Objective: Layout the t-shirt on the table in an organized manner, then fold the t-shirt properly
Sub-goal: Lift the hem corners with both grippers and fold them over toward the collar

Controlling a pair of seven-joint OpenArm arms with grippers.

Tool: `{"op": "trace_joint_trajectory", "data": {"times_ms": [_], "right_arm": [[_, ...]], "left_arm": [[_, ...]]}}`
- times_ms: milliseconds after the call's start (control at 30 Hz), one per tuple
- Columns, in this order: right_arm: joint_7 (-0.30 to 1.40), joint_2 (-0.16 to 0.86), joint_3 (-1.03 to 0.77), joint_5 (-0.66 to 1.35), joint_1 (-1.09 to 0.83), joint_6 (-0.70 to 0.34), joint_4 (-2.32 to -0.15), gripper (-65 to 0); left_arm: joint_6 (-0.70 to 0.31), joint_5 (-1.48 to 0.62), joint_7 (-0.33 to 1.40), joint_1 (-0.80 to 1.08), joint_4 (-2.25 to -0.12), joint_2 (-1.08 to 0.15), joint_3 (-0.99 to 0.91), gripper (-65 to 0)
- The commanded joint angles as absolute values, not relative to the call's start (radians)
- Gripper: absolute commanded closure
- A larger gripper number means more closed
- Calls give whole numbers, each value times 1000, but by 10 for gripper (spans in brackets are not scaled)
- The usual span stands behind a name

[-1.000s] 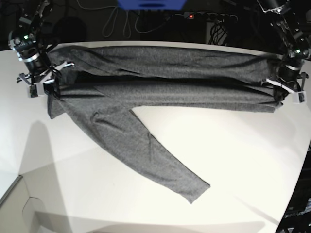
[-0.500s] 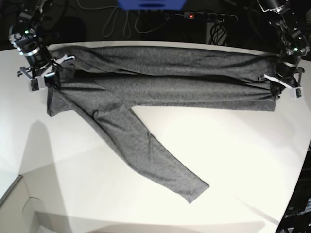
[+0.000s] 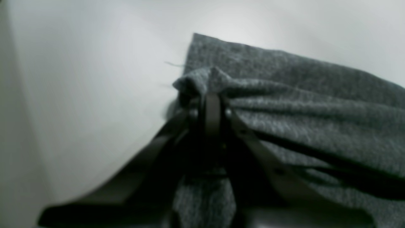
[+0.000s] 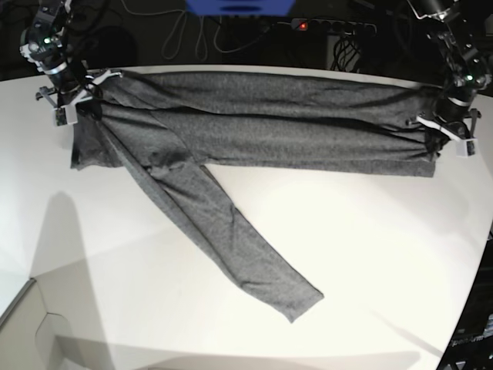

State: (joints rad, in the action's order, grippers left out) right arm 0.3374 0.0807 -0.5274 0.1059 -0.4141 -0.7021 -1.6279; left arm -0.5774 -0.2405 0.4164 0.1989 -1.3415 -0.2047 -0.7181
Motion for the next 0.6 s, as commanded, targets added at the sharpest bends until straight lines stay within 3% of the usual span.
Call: {"op": "trace_joint_trajectory", "data": {"times_ms": [0,400,567], "right_arm": [[311,93,-533,120,-415,-698,-1643,0],[317,93,-532,119,-415,-698,-1643,0],[317,87,-527,2,-417,-698,-1643,-167]], "left_arm": [[-585,-252,397,193,-1354,-223,-723,-1],[-593,-252,390,186,-1267,-225,-725,-1],[-595,-252,395,188,-1262,-225,-725,-1]]}}
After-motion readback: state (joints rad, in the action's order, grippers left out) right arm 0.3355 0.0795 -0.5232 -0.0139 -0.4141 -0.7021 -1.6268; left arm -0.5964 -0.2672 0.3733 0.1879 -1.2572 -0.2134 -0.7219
